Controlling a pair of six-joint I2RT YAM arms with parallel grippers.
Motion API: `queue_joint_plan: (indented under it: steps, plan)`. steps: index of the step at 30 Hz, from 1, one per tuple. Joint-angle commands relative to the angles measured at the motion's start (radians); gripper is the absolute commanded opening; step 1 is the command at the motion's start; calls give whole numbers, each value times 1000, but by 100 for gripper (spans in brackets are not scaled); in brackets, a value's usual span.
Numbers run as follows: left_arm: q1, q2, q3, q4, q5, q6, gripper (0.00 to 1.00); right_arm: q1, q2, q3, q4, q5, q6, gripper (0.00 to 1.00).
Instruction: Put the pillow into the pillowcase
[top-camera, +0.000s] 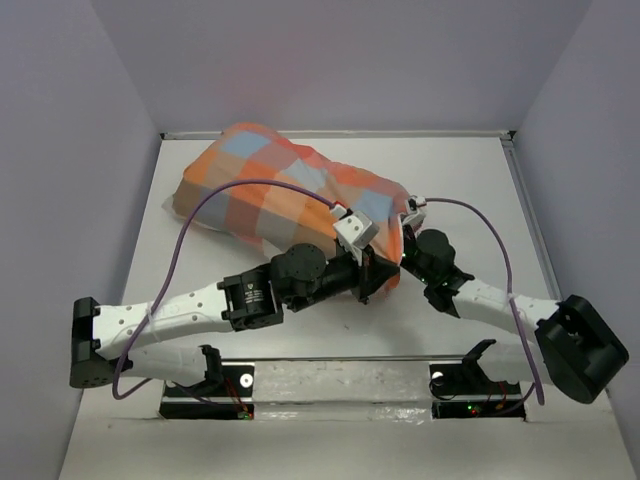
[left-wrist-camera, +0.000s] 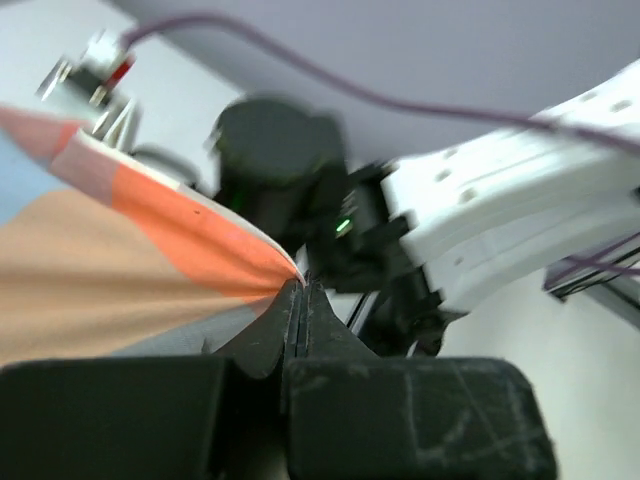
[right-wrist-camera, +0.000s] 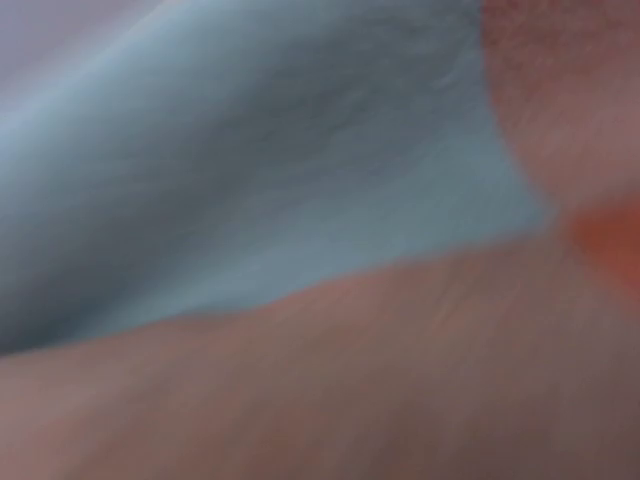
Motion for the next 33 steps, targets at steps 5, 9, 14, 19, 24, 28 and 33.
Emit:
queue_joint_plan:
  steps: [5, 9, 14, 19, 24, 28, 33]
  plan:
    - [-19, 18, 120, 230, 261, -30, 0, 51, 206, 60, 184, 143, -38, 0]
    - [-17, -11, 7, 219, 149, -82, 0, 51, 96, 64, 72, 162, -101, 0]
    - [-17, -18, -90, 242, 117, -147, 20, -32, -43, 78, -184, 131, -185, 15]
    - [-19, 31, -125, 296, 205, -194, 77, -144, -142, 133, -500, 102, -269, 86]
    - [-19, -27, -72, 238, 143, -150, 99, -220, -318, 192, -773, 192, -337, 87]
    - [-17, -91, -14, 123, -5, -86, 99, -251, -367, 233, -893, 329, -374, 74]
    - [67, -107, 45, -84, -225, -52, 99, -260, -462, 288, -974, 473, -389, 26]
